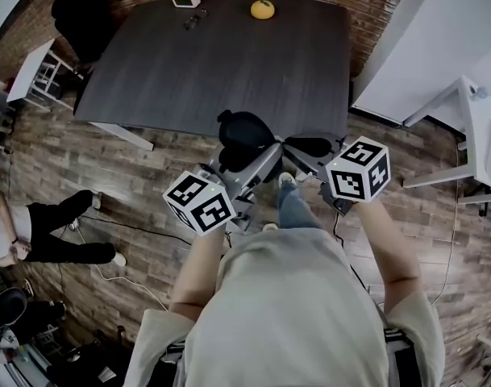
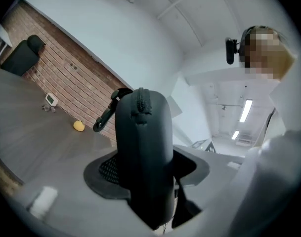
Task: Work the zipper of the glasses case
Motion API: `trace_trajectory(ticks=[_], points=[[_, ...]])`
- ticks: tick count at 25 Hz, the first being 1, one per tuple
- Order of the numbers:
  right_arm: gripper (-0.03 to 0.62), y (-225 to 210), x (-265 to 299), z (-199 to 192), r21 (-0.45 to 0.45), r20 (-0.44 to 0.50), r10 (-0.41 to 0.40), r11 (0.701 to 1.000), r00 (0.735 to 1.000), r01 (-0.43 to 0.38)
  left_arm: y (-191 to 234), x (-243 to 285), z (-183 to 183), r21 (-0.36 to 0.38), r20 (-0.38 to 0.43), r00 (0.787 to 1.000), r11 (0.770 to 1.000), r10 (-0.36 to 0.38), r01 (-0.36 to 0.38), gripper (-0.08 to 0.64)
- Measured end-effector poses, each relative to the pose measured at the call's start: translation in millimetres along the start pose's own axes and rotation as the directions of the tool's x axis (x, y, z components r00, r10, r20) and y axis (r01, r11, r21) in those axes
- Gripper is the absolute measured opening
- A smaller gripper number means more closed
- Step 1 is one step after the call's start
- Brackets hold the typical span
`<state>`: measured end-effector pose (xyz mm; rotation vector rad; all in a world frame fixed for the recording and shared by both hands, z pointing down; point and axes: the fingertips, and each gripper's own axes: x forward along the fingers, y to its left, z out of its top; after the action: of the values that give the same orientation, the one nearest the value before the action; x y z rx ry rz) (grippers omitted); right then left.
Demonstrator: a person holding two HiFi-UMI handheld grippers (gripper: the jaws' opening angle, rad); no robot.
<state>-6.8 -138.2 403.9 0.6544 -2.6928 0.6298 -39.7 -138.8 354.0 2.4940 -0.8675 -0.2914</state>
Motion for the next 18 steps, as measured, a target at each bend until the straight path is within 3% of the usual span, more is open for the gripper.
trace_trajectory(ticks=[5,10,14,18], points=[[0.04,8.7,2.3,-14.5,0.16,0.078,0.022,0.987,0.997,-0.034,2.6,1.3,18.4,-0.02,0.058,0.998,1.0,-0.005,0.006,0.253],[0.037,14.8,2.3,-19.2,0.379,0.217,0.033,0.918,0.976,-0.116,6.6,4.1,26.9,-0.059,0.102,0.995,0.998,-0.009,0.015,0.252],[0.035,20.0,5.1,-19.5,0.445,0.277,-0.009,0.887,0.961,-0.12,15.6,7.8,30.1,-0.099,0.13,0.991,0.995,-0.008,0.021,0.252],[0.034,21.4,10.5,-19.8,0.475,0.303,-0.065,0.875,0.951,-0.092,24.7,15.6,31.2,-0.136,0.145,0.989,0.99,-0.018,0.038,0.25]])
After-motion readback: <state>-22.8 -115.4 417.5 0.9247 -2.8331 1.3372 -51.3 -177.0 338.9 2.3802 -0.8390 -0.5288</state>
